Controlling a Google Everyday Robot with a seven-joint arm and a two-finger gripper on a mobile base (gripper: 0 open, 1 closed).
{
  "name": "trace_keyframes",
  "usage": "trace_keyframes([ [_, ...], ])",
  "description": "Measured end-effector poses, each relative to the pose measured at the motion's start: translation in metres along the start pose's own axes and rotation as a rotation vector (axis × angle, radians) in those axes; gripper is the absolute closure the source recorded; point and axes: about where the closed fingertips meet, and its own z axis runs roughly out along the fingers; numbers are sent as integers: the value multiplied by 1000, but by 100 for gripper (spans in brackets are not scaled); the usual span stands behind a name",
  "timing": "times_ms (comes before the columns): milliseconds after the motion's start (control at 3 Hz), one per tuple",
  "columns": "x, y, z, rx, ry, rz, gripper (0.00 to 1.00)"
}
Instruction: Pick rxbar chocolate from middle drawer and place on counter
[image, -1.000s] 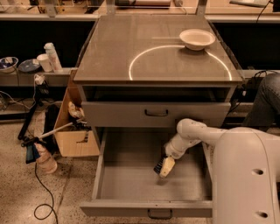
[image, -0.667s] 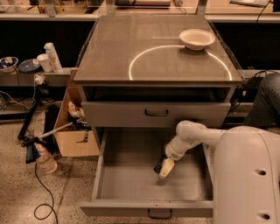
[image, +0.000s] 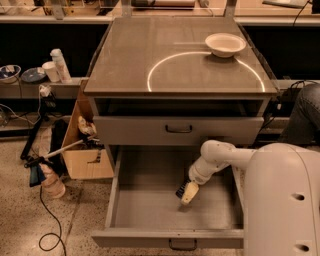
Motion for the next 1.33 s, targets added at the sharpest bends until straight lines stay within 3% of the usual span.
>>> trace_keyframes([
  [333, 6, 2, 18, -47, 12, 8, 0],
  [667, 5, 2, 18, -47, 12, 8, 0],
  [1000, 5, 2, 18, -47, 12, 8, 13],
  [1333, 5, 2, 18, -47, 12, 8, 36],
])
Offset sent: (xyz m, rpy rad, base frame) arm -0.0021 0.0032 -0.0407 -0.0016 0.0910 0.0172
